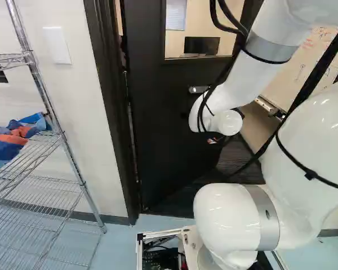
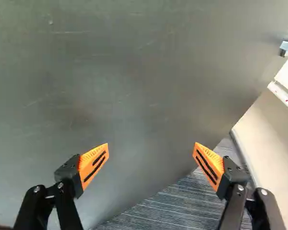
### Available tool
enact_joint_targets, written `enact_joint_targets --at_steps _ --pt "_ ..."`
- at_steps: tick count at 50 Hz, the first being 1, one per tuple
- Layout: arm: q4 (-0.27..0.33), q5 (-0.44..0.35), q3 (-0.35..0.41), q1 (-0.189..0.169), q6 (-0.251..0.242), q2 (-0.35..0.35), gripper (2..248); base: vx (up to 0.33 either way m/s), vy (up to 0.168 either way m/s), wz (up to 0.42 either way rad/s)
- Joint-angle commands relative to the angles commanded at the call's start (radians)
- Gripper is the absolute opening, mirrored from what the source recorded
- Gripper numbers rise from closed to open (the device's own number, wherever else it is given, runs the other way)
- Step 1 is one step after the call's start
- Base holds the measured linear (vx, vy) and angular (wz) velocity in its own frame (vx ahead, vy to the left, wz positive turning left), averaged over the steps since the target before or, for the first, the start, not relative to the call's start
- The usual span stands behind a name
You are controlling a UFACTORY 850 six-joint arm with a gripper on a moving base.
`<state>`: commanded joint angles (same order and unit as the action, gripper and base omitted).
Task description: Open the door and move inside
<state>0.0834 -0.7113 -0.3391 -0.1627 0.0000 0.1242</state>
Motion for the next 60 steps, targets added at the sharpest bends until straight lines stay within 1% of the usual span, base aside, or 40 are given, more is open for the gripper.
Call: enact_joint_targets --at_steps 17,45,51,60 --pt "-0.17 0.0 -0.032 0.029 0.0 -0.034 247 0.0 0.0 0.0" --pt "-0.449 0.0 -0.11 0.105 0.0 -0.113 247 0.0 0.0 0.0" --pt "-0.474 0.0 -0.128 0.122 0.0 -0.13 247 0.0 0.0 0.0" --pt "-0.481 0.0 -0.155 0.146 0.0 -0.157 247 0.0 0.0 0.0"
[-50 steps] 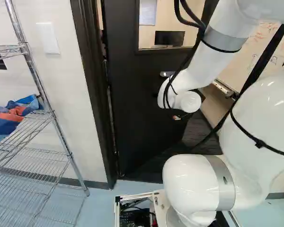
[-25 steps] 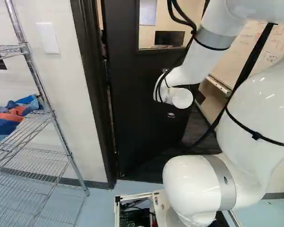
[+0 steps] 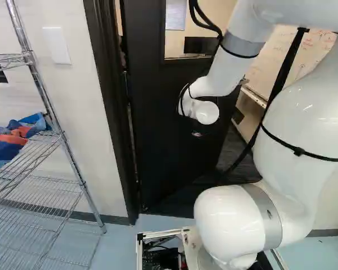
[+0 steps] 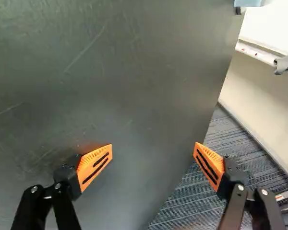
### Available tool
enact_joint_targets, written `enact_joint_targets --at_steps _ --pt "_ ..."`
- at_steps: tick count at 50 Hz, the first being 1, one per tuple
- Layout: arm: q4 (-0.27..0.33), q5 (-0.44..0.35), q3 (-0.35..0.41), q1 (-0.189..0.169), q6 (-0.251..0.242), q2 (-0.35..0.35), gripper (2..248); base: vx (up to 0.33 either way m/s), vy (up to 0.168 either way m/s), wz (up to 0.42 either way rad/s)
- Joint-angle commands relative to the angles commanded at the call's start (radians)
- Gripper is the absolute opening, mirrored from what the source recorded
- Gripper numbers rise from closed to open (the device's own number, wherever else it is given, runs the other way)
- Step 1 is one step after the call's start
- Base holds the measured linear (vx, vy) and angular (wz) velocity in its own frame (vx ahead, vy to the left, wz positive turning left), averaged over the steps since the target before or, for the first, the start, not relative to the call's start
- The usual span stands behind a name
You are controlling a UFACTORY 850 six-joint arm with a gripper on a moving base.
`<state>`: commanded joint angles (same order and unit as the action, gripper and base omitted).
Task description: Open the door and move inside
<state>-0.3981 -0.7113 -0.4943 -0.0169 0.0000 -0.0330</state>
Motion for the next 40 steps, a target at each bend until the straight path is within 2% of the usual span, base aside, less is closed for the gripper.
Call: enact_joint_targets --at_steps 40 --pt "0.0 0.0 -0.134 0.096 0.0 -0.124 247 -0.001 0.0 -0.001"
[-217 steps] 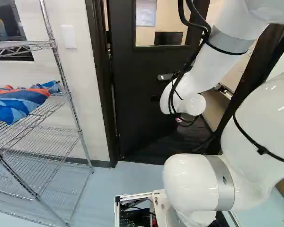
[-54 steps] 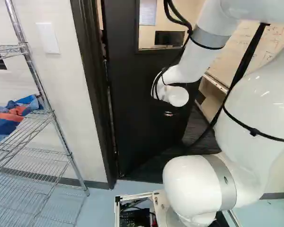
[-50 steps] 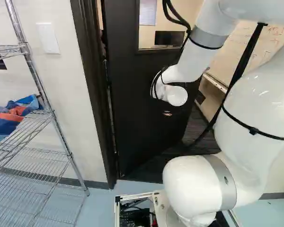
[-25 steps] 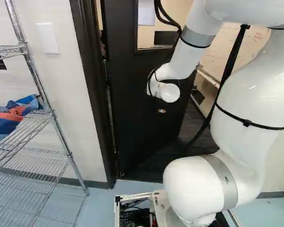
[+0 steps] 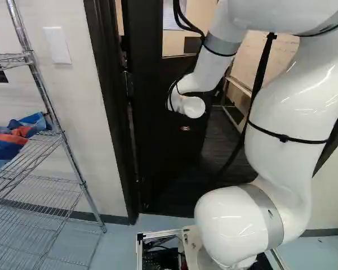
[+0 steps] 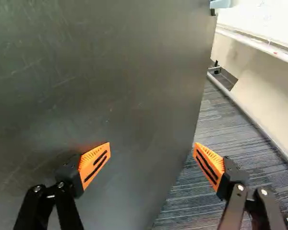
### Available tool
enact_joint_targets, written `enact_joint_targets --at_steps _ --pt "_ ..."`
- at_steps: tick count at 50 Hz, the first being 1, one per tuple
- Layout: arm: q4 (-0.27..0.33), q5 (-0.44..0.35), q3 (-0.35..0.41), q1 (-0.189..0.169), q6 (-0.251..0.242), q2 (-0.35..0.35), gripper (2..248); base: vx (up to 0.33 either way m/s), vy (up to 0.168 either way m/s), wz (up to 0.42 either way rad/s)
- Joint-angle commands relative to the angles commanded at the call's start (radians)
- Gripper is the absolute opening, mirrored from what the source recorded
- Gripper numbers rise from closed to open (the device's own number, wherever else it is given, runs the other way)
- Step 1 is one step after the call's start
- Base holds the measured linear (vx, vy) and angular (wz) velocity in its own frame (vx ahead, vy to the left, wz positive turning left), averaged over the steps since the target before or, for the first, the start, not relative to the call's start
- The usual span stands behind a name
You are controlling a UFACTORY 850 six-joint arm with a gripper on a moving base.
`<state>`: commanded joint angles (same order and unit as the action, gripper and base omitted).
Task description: Open the door and move inside
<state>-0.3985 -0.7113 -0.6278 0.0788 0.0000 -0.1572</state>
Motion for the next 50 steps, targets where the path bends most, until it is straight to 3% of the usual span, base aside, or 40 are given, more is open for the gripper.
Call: enact_joint_targets --at_steps 17,50 --pt "0.0 0.0 -0.053 0.032 0.0 -0.047 247 0.0 0.0 0.0" --pt "0.03 0.0 -0.086 0.052 0.0 -0.076 247 0.0 0.0 0.0"
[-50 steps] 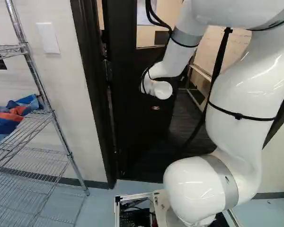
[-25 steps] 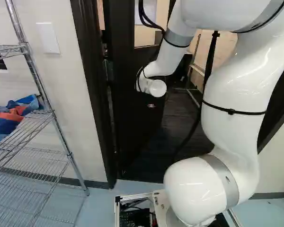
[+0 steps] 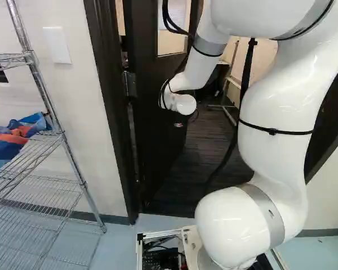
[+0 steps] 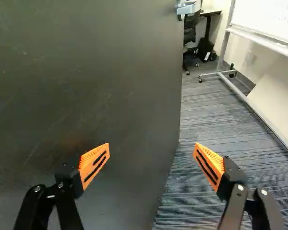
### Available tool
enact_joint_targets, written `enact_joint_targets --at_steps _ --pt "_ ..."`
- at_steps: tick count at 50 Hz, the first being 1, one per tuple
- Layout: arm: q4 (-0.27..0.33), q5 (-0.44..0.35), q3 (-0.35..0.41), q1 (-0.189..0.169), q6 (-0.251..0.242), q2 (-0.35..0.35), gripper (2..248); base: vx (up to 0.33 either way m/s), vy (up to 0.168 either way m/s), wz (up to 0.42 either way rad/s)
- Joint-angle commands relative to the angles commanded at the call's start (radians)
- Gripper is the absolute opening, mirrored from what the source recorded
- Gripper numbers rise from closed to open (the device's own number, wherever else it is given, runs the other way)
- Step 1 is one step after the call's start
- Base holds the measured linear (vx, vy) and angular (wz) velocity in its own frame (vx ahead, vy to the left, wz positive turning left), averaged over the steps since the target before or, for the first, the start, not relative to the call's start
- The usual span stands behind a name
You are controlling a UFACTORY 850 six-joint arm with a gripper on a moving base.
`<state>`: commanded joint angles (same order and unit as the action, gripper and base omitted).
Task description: Open the door and move inside
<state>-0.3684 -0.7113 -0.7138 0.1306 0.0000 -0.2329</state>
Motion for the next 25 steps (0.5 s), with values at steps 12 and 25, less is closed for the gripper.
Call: enact_joint_targets --at_steps 12,25 --pt "0.03 0.0 -0.016 0.008 0.0 -0.014 247 0.0 0.0 0.0" --pt "0.066 0.0 -0.042 0.021 0.0 -0.036 247 0.0 0.0 0.0"
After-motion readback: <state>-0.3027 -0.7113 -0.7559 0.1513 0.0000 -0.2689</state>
